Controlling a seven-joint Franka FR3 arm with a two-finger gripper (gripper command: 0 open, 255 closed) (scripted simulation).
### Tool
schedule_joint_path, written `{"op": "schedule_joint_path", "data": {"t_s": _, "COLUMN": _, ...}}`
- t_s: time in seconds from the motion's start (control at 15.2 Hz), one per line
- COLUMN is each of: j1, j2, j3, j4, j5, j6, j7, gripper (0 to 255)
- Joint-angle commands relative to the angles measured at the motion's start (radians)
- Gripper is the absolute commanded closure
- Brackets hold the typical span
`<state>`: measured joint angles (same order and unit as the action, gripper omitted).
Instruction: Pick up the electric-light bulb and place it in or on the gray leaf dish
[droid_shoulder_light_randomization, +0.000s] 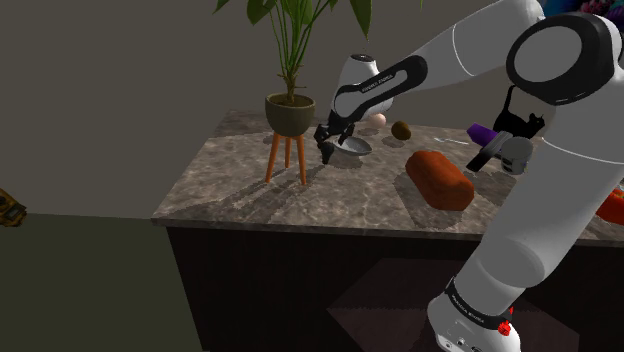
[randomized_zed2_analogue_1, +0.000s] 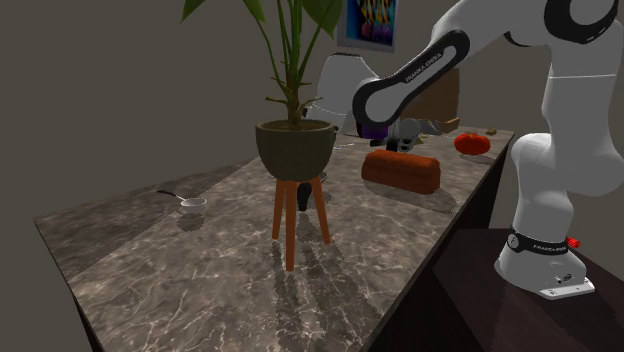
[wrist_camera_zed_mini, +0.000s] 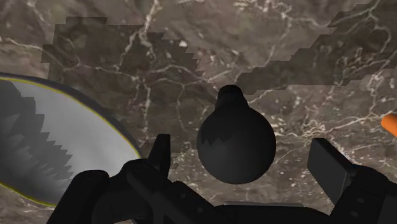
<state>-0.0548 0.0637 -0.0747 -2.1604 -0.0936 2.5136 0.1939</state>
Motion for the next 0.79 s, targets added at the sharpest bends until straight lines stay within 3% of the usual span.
{"op": "schedule_joint_path", "data": {"t_s": 0.0, "j1": -0.001, "j2": 0.023, "j3": -0.001, "j4": 0.003, "j5": 0.001, "j6": 0.021, "j7": 0.001, "gripper": 0}}
{"op": "schedule_joint_path", "data": {"t_s": 0.66, "j1": -0.002, "j2": 0.052, "j3": -0.001, "j4": 0.004, "j5": 0.002, "j6": 0.049, "j7": 0.0, "gripper": 0}}
{"op": "schedule_joint_path", "data": {"t_s": 0.73, "j1": -0.002, "j2": 0.052, "j3": -0.001, "j4": 0.004, "j5": 0.002, "j6": 0.049, "j7": 0.0, "gripper": 255}}
